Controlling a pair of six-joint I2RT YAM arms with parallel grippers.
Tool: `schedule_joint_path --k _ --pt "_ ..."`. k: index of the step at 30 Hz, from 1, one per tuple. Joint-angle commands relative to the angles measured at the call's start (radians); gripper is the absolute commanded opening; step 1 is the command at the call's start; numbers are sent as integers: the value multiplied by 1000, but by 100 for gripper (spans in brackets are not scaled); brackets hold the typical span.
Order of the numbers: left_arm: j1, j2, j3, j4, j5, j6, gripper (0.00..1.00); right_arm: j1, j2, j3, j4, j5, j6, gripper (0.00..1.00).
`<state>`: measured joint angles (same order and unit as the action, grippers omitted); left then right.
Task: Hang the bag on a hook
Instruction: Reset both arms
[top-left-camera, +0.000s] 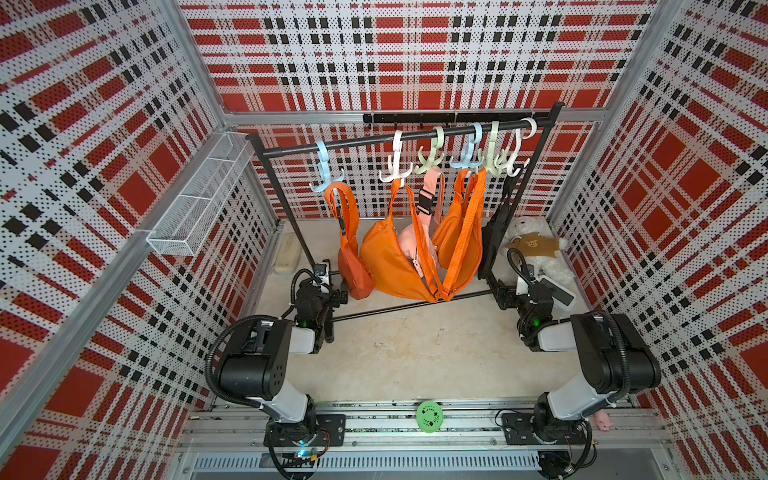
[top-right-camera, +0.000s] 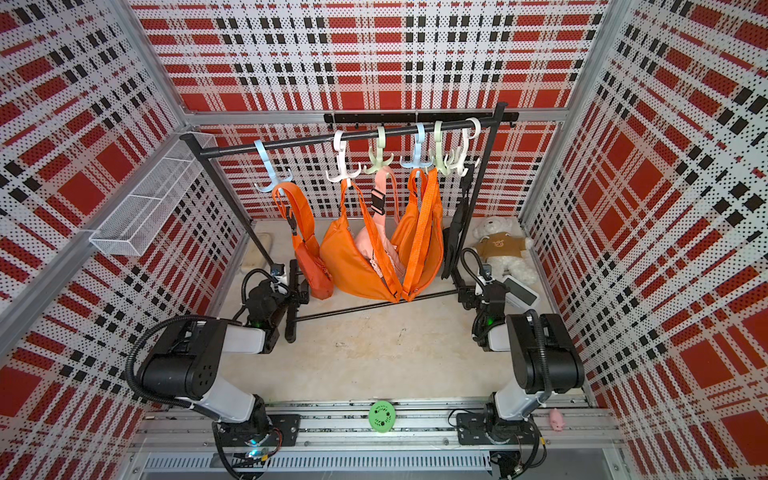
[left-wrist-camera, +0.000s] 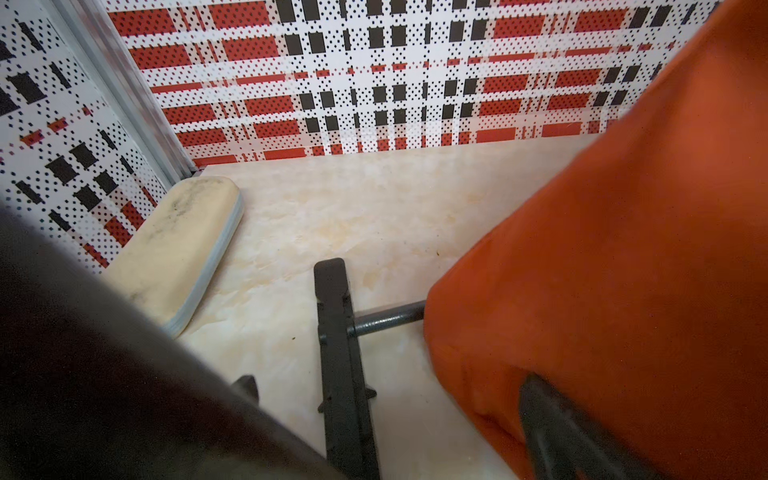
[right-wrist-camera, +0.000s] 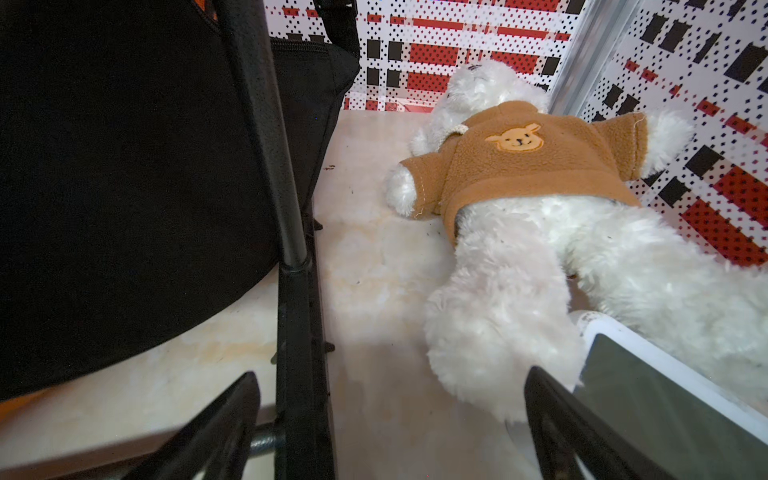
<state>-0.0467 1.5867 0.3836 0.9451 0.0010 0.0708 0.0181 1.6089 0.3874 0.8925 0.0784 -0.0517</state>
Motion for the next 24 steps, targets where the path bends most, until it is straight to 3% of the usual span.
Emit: schedule_joint_path --k 1,24 --pt "-4 -10 16 -5 -5 -8 99 2 -20 14 30 -9 6 100" --pt "-2 -5 26 -17 -3 -7 99 2 -21 13 32 -9 6 100"
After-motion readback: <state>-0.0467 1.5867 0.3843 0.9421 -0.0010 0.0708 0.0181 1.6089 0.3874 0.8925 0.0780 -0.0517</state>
